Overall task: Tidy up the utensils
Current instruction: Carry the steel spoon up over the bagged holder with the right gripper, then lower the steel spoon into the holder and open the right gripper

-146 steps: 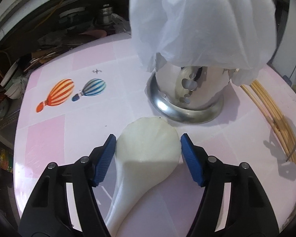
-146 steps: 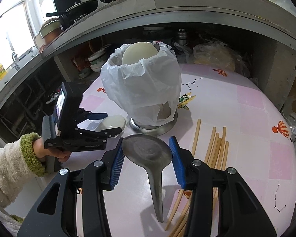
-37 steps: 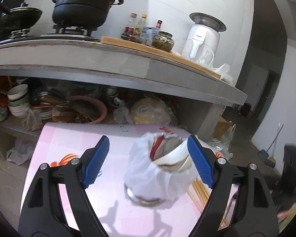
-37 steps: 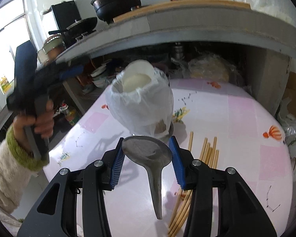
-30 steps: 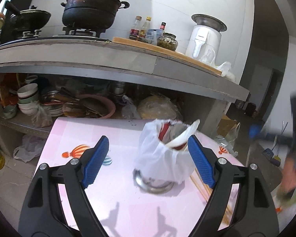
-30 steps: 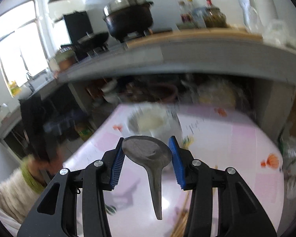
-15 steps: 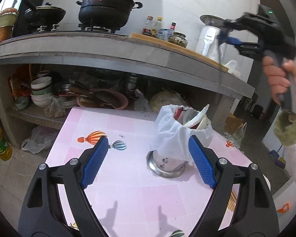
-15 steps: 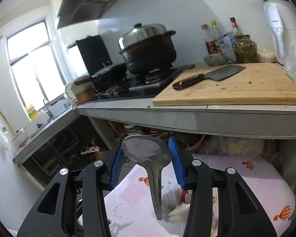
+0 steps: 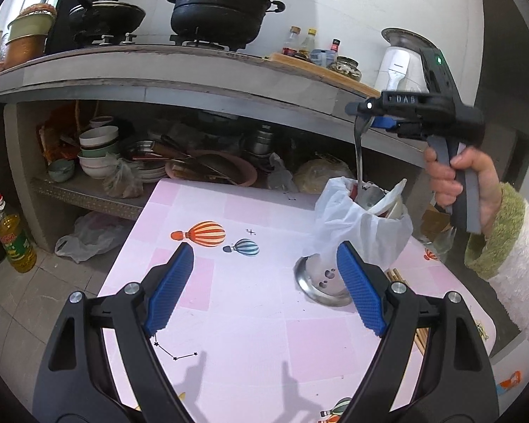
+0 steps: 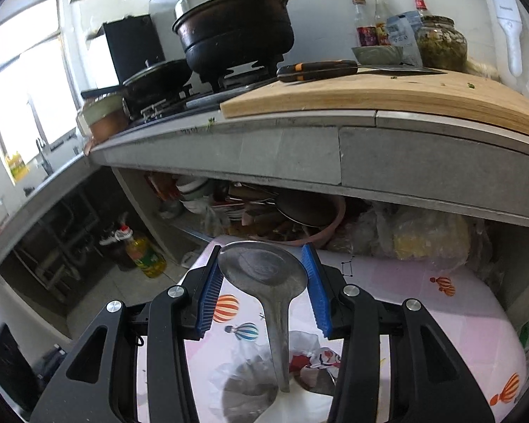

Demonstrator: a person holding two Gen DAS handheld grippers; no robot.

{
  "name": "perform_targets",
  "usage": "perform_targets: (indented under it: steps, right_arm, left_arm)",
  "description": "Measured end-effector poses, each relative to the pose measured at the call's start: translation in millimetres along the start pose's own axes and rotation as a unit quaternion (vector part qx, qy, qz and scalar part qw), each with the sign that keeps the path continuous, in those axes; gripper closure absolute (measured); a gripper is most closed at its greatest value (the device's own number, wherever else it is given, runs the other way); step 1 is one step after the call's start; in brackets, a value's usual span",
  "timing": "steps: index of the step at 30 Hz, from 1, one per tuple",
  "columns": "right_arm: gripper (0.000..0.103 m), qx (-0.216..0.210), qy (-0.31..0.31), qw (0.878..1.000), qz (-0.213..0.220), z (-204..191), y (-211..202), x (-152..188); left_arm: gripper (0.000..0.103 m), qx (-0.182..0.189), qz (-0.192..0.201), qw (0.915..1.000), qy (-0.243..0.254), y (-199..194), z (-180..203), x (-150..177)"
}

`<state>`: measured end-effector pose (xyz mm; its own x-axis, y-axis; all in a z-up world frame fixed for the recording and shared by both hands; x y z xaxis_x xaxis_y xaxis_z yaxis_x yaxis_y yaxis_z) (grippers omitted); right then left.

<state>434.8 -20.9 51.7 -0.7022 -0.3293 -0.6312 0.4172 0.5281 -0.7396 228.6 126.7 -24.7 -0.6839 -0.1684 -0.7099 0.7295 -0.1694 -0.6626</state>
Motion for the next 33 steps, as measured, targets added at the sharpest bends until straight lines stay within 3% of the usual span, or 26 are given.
perform_targets:
  steps: [17, 33]
  right_arm:
    - [0.059, 0.019, -0.066, 0.998, -0.015, -11.5, 14.1, 32.8]
    - [0.06, 0.044, -0.065, 0.993, -0.086, 5.9, 32.0, 78.1]
  left_arm:
    - [0.024, 0.004, -0.002, 1.0, 0.0, 3.1, 0.6, -0.8]
    - [0.024, 0.01, -0.005, 0.9999, -0.005, 2.5, 3.2, 6.1]
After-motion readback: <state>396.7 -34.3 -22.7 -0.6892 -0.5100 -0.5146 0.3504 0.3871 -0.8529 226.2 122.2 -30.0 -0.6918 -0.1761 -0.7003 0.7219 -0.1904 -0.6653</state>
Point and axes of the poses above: each gripper's, at about its wrist camera, not at the fingertips, and y roughly the way its jaws point, z to its right, x to its underside, the point moved 9 cm from there along y, roughly the way its jaws point, and after that the axes turned 15 degrees about -z, right-handed, at the moved point
